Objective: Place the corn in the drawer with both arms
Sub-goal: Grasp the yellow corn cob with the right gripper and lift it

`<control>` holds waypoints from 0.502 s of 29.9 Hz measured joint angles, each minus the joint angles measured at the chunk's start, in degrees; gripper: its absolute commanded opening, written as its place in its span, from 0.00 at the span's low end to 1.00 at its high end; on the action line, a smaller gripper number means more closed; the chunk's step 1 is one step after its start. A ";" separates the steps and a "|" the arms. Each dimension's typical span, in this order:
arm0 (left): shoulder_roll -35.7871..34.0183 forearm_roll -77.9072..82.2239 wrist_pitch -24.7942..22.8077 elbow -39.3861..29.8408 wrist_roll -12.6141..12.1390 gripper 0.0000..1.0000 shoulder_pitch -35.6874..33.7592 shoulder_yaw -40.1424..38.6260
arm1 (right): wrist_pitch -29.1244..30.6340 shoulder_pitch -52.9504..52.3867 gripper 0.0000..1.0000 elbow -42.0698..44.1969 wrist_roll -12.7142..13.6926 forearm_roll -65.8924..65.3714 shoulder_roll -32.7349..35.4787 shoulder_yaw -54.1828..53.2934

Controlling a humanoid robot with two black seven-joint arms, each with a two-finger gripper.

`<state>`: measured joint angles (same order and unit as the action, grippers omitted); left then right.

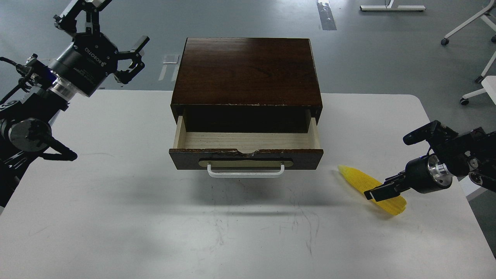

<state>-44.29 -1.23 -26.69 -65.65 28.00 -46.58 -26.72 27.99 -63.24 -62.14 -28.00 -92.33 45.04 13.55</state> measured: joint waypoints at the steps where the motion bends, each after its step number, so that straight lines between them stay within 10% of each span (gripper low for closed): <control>1: 0.00 0.00 0.00 0.00 0.00 0.98 0.00 0.00 | 0.00 0.00 0.77 0.13 0.00 -0.02 -0.06 0.17; 8: 0.00 -0.04 0.00 0.00 0.00 0.98 0.00 -0.07 | 0.00 0.13 0.25 0.68 0.00 -0.04 -1.11 1.51; 15: -0.19 -0.06 -0.01 0.00 0.00 0.98 0.00 -0.09 | 0.01 -0.21 0.02 0.55 0.00 -0.06 -0.51 1.66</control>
<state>-44.48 -1.29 -26.70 -65.65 28.00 -46.58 -26.81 27.99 -63.44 -61.59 -28.00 -92.39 44.52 15.21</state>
